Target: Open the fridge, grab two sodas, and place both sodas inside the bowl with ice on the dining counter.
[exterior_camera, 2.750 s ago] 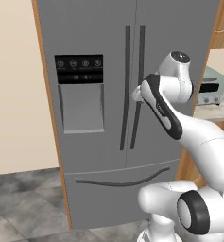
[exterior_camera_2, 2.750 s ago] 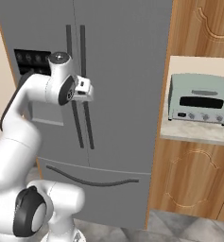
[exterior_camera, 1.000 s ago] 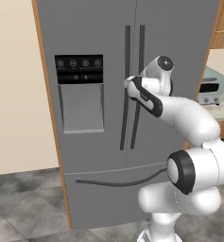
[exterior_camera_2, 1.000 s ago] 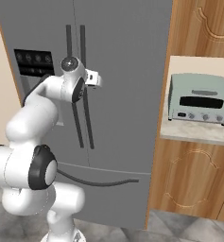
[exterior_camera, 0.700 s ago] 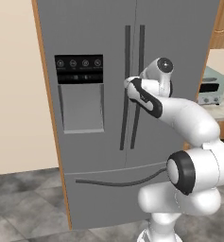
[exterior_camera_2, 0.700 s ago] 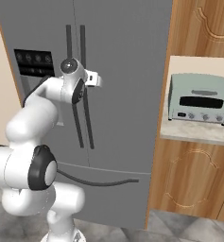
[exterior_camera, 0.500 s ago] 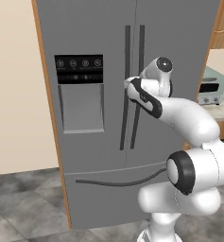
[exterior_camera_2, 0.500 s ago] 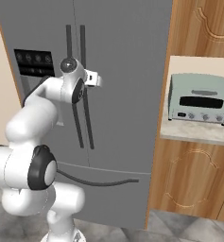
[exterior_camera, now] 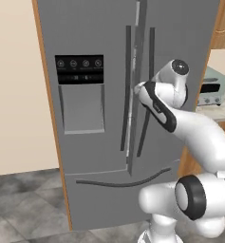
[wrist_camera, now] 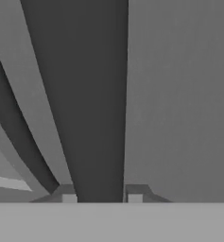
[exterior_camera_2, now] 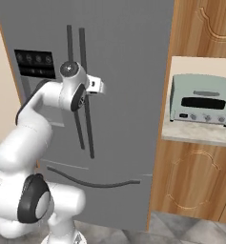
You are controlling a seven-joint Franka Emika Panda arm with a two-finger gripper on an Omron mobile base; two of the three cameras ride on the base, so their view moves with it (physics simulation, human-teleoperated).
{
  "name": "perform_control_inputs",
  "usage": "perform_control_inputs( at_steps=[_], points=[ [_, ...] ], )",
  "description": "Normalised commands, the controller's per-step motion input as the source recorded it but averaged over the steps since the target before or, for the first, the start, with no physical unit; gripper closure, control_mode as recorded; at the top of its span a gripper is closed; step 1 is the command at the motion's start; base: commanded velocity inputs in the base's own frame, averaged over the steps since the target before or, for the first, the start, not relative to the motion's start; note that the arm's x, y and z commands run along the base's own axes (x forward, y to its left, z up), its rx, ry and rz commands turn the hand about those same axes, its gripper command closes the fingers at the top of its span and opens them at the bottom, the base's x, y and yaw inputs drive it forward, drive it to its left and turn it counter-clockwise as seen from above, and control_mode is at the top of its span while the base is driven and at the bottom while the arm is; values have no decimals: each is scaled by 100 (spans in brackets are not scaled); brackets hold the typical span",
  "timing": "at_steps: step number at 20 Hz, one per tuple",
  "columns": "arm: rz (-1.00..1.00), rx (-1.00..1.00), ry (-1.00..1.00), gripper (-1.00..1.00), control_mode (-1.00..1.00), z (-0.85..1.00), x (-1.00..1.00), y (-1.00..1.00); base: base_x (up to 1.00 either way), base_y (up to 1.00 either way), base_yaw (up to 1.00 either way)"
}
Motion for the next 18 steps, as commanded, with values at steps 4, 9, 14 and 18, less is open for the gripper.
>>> perform_control_inputs(
  at_steps=[4, 9, 14, 18],
  points=[
    [0, 0, 0, 100, -100, 24, -100, -62, 0, 0, 0],
    [0, -1, 0, 100, -100, 32, -99, -59, 0, 0, 0],
    [0, -6, 5, -100, -100, 10, -64, -13, 0, 0, 0],
    [0, -4, -2, -100, -100, 19, -86, -14, 0, 0, 0]
  ],
)
